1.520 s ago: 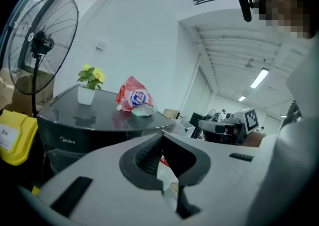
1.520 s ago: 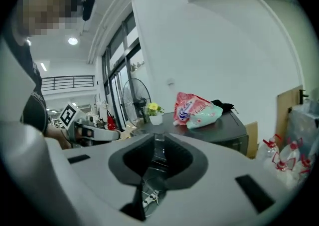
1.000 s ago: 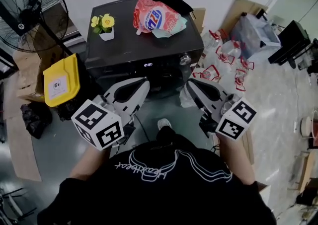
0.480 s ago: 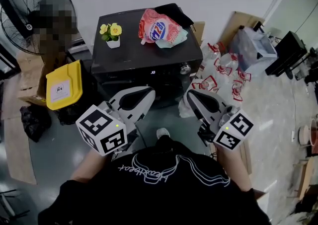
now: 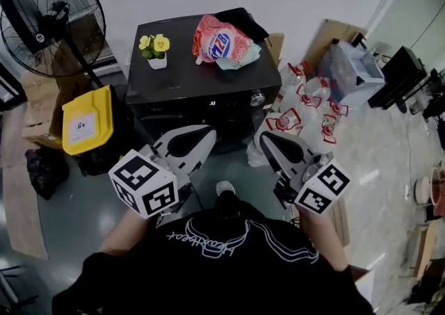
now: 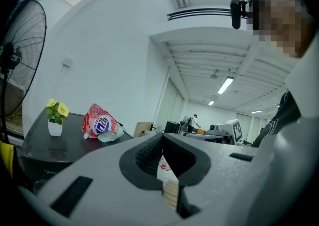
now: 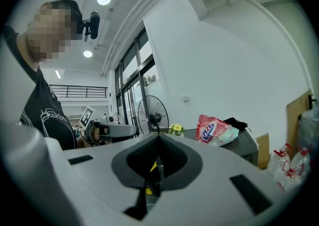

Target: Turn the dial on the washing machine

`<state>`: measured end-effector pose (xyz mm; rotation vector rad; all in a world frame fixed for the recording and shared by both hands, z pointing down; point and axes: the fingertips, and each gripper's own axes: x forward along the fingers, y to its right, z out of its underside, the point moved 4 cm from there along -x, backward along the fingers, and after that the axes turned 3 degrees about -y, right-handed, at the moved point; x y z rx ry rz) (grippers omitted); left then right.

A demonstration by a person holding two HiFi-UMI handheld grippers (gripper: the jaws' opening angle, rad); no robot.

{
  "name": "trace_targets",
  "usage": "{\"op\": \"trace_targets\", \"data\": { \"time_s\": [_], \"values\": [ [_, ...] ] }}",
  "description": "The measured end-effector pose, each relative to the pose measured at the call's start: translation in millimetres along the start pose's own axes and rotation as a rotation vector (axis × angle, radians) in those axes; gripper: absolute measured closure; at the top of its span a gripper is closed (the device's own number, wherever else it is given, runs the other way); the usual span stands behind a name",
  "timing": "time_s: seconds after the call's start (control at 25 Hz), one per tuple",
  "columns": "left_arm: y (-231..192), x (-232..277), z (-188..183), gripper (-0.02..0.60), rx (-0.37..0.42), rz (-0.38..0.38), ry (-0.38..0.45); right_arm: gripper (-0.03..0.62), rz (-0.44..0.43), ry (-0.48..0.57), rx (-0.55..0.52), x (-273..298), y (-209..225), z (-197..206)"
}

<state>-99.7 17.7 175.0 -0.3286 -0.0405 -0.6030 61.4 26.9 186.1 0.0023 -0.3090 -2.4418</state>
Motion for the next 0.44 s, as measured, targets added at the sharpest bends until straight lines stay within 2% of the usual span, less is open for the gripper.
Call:
{"op": "trace_targets", "data": {
  "time_s": [0.44],
  "values": [
    [-11.9,10.2,10.1,0.577,-0.025,0.003,-0.013,0.589,0.0,-0.015,0.029,8.7,13.8,11.7]
  ]
}}
